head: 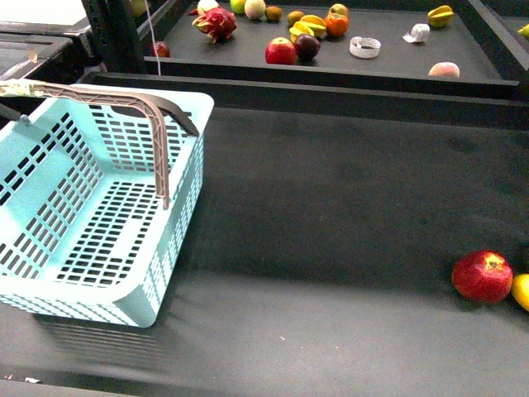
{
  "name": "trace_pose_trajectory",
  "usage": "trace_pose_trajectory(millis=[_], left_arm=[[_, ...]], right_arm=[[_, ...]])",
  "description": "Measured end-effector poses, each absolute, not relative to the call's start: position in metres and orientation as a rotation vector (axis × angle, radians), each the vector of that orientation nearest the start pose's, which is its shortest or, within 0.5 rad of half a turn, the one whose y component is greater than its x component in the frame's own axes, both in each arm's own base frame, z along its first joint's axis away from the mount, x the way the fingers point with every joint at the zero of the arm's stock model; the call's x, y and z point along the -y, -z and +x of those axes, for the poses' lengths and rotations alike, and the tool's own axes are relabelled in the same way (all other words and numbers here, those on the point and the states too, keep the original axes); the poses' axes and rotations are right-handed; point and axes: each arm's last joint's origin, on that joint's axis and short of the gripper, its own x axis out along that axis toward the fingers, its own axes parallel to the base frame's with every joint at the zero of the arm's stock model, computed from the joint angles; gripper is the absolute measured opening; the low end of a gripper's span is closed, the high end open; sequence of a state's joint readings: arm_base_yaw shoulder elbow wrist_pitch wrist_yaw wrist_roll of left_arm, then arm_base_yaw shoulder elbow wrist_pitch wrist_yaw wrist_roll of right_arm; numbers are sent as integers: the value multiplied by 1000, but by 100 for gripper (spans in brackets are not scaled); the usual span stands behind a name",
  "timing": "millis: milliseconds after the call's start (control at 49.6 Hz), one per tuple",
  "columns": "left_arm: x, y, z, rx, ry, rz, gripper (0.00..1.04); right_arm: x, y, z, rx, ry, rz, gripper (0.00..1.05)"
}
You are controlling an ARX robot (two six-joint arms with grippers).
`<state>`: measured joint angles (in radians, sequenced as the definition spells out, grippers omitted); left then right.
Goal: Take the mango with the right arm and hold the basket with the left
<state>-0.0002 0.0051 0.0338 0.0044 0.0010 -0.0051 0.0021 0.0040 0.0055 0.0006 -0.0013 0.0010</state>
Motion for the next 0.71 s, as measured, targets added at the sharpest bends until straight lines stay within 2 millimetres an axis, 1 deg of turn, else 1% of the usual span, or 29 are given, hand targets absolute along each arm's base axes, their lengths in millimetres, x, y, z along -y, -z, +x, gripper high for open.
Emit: trace_pose_trajectory(millis=[262,303,383,444,484,565,585,706], left_arm=[[0,-175,96,28,-13,-9,97],[0,-173,98,-31,-138,-52,97],[3,-167,109,-116,-383,-145,97],[3,-165,119,-121,-501,-211,97],[4,-166,129,-117,-533,-267,97],[7,-169,159,-121,-513,-388,97],[8,-168,170,-131,-505,-418,97],[11,-161,205,-172,-490,-516,97]], right_arm=[[0,-165,98,2,-3,1,96],[0,-165,98,2,-4,1,96],[0,-165,98,2,-2,1,96],[0,-165,98,2,-3,1,96],[0,-165,98,2,-3,1,96],[0,-165,98,2,-3,1,96],[0,-165,98,2,-3,1,96],[0,-165,98,2,-3,1,96]])
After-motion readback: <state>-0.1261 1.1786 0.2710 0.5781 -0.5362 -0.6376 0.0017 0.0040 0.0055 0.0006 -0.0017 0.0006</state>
